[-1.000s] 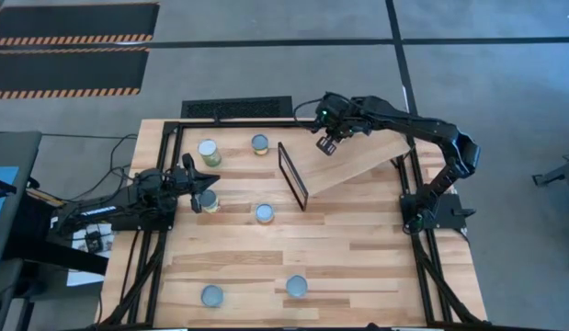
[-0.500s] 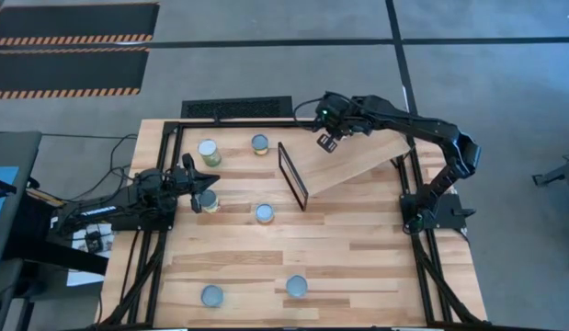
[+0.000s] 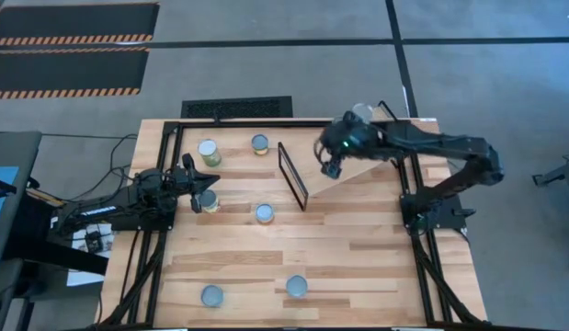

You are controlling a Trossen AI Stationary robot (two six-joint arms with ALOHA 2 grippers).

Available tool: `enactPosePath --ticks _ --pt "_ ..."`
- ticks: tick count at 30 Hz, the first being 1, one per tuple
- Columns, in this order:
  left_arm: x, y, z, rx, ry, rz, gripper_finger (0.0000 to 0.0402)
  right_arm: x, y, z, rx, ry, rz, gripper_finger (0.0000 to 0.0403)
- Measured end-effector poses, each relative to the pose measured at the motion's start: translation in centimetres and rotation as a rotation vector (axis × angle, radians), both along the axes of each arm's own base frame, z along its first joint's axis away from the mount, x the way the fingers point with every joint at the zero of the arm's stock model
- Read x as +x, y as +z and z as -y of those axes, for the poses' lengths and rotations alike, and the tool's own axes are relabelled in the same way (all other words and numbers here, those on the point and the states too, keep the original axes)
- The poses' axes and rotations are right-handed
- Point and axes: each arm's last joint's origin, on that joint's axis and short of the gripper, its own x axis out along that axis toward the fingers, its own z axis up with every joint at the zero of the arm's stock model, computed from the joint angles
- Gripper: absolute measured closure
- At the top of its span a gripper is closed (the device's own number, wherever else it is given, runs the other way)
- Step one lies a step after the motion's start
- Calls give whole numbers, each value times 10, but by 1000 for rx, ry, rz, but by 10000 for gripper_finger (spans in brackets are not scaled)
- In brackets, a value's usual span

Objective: Pick and place cans onto a shelf
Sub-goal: Put the canned spaghetti sauce on the shelf

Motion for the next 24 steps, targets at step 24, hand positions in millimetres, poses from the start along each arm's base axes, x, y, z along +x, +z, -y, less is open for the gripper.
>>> enactPosePath --ticks 24 --pt "9 12 13 -9 -252 93 401 -79 -134 -80 49 379 566 399"
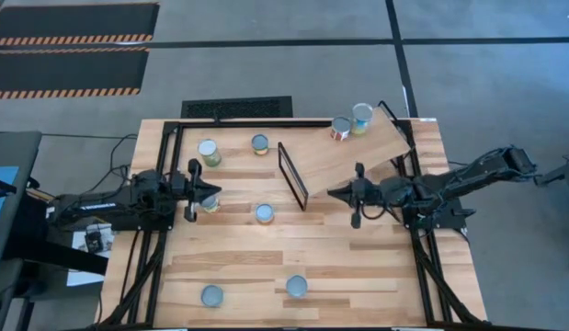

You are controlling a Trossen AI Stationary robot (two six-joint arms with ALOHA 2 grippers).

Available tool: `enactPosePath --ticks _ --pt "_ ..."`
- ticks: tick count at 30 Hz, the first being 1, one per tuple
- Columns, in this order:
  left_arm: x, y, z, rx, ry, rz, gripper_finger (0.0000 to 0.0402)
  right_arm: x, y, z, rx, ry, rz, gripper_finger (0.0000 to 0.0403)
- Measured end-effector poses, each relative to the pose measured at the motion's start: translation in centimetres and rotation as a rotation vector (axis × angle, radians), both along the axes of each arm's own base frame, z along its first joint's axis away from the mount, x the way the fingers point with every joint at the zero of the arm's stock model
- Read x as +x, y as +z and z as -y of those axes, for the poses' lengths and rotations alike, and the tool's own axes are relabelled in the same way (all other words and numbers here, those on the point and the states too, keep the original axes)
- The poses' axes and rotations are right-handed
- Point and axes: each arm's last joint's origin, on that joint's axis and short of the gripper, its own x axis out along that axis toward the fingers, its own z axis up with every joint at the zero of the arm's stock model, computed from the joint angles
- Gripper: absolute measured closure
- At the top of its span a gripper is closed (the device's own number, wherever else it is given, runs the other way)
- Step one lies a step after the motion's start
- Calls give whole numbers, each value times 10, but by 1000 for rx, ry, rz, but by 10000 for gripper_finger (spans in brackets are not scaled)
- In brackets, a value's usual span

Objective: Pick and place cans onto a shelf
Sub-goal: Put the canned spaghetti sauce on the shelf

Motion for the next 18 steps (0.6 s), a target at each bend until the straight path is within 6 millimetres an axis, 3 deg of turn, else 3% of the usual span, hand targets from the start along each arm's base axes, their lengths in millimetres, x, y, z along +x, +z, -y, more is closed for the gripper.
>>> enactPosePath --ticks 7,18 --pt "17 9 5 -9 14 -66 401 -16 -37 -3 2 40 113 399" --pt "59 23 16 -130 43 -344 401 -40 -72 -1 6 101 212 399"
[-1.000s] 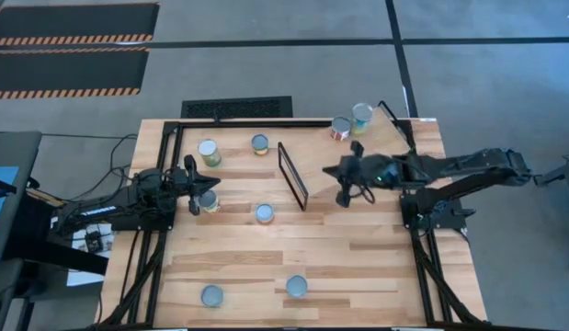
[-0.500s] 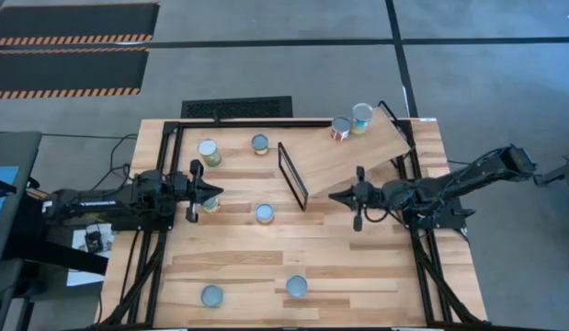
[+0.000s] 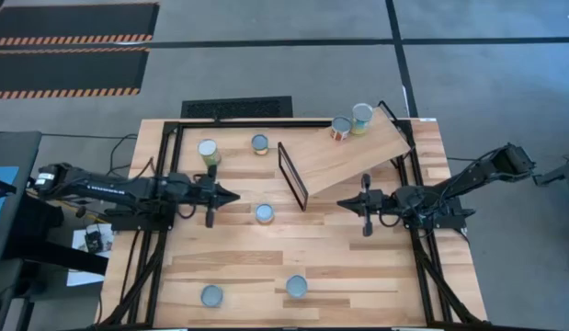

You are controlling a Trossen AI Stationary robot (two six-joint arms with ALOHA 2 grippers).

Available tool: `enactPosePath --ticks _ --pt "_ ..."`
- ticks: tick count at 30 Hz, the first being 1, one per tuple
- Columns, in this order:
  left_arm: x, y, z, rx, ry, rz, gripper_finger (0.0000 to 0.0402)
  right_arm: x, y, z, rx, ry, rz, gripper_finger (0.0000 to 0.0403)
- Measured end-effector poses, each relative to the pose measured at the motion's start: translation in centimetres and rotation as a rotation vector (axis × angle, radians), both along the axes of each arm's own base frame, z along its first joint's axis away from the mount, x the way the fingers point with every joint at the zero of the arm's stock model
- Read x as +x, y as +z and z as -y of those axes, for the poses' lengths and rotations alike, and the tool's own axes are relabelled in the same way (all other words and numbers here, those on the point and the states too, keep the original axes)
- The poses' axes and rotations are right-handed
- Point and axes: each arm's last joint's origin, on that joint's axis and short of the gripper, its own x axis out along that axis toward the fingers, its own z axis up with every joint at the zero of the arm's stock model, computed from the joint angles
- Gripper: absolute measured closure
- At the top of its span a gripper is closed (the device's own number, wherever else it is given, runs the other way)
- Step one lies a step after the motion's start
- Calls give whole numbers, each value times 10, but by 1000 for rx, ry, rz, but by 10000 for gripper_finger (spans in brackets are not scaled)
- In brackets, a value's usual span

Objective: Pick and place cans onto a shelf
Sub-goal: Put the canned spaghetti sauce on the shelf

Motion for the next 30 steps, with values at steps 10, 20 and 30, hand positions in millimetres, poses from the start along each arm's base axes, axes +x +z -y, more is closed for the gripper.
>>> enactPosePath --ticks 10,20,30 --pt "20 47 7 -152 241 -464 399 -8 -8 -4 -3 45 18 398" --pt "18 54 17 -274 483 -1014 334 -8 -10 -5 0 48 -1 396" --pt "29 26 33 -106 522 -1096 294 -9 -10 -5 -25 54 -6 395"
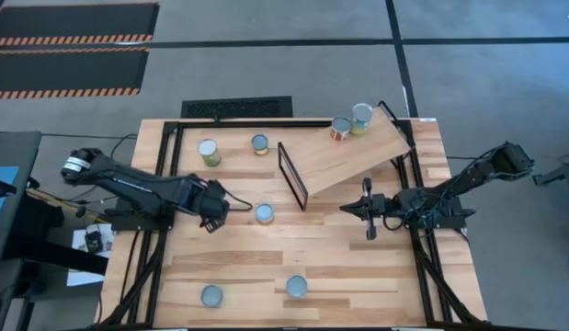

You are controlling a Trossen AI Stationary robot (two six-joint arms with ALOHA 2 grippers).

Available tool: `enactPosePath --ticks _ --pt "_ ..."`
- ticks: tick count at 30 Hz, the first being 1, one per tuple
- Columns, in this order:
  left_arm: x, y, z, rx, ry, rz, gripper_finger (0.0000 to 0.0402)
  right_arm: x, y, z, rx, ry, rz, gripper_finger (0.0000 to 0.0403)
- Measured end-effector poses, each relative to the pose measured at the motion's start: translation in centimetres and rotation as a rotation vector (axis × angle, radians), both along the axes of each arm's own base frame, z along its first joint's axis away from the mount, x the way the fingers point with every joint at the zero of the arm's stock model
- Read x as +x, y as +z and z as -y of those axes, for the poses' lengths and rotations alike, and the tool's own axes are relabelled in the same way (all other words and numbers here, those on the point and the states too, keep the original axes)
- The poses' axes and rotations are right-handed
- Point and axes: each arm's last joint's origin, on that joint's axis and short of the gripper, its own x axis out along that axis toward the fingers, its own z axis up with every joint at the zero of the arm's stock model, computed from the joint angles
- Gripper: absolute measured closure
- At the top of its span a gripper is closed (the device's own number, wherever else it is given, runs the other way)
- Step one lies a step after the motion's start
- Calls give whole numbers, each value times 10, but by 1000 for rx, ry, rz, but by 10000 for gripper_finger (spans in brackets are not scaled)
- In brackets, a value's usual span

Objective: Pick and place cans onto a shelf
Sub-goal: Put the canned spaghetti sauce on the shelf

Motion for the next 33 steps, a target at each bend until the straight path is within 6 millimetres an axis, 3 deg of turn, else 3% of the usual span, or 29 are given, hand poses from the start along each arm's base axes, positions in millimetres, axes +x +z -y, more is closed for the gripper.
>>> enactPosePath --ticks 13,21,25,33 --pt "-5 -33 -1 31 -6 -13 297 1 4 7 -40 -54 41 395" --pt "1 -31 0 25 -129 34 388 1 4 7 -37 -54 39 395" --pt "20 -10 7 -76 -243 240 395 1 4 7 -37 -53 37 395" --pt "57 74 8 -40 -392 556 400 1 3 7 -30 -54 35 395"
